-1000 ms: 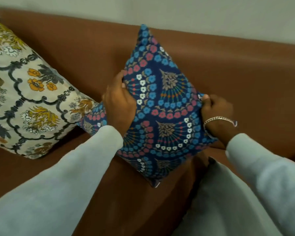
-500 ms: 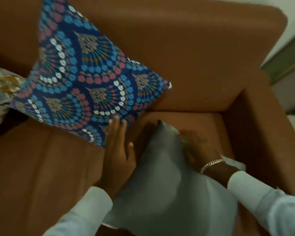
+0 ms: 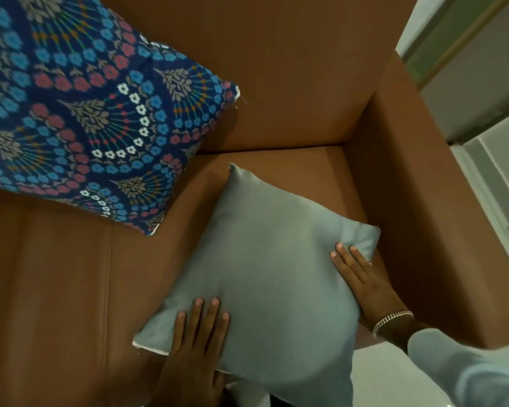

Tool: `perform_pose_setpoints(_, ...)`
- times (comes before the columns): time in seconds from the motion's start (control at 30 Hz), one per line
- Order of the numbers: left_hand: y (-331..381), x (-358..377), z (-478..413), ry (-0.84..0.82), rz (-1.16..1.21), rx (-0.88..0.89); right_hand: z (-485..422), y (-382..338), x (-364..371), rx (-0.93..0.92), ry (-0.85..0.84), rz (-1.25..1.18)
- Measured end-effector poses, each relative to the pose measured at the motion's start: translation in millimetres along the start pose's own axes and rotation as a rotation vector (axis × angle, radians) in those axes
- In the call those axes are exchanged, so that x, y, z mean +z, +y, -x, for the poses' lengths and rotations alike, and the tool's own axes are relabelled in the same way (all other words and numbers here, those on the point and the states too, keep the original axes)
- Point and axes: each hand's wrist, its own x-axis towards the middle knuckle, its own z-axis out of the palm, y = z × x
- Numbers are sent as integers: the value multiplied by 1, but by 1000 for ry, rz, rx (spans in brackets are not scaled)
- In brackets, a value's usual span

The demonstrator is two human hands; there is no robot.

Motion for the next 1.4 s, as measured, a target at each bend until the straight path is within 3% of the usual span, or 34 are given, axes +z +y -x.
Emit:
perform_pose_setpoints(0.1, 7, -18, -35, 148, 128, -175, -2, -5, -20, 0, 165, -197)
perform_pose_setpoints(0.2, 3, -49, -75, 347, 304, -159, 0, -3, -45, 21, 330, -295)
perform_pose_setpoints(0.37, 8, -130, -141, 447, 455, -194, -23, 5, -128, 116, 674, -613)
perform_pose_setpoints(0.47, 16, -166, -208, 574, 514, -271, -53, 25, -184, 144, 832, -589)
perform_pose_setpoints(0.63, 11, -205, -321, 623, 445, -308, -132, 86, -249, 220, 846, -363)
perform_pose_setpoints(0.77, 3, -196, -391, 608, 613, -472, -207, 132, -274, 277, 724, -247)
perform_pose_setpoints(0.9, 9, -175, -418, 653, 588, -583, -245, 150, -268, 332, 617, -207)
perform_pose_setpoints(1.17, -12, -193, -369, 770, 639, -498, -221, 105, -268, 245, 1030, -353)
perform_pose_setpoints(1.23, -30, -196, -335, 792, 564, -495, -206, 69, -264, 109, 1035, -416)
perform_pose_setpoints(1.3, -52, -203, -301, 788, 546, -512, -191, 17, -259, -139, 989, -476)
perform_pose_setpoints(1.4, -90, -213, -252, 754, 425, -506, -189, -64, -239, -339, 772, -498)
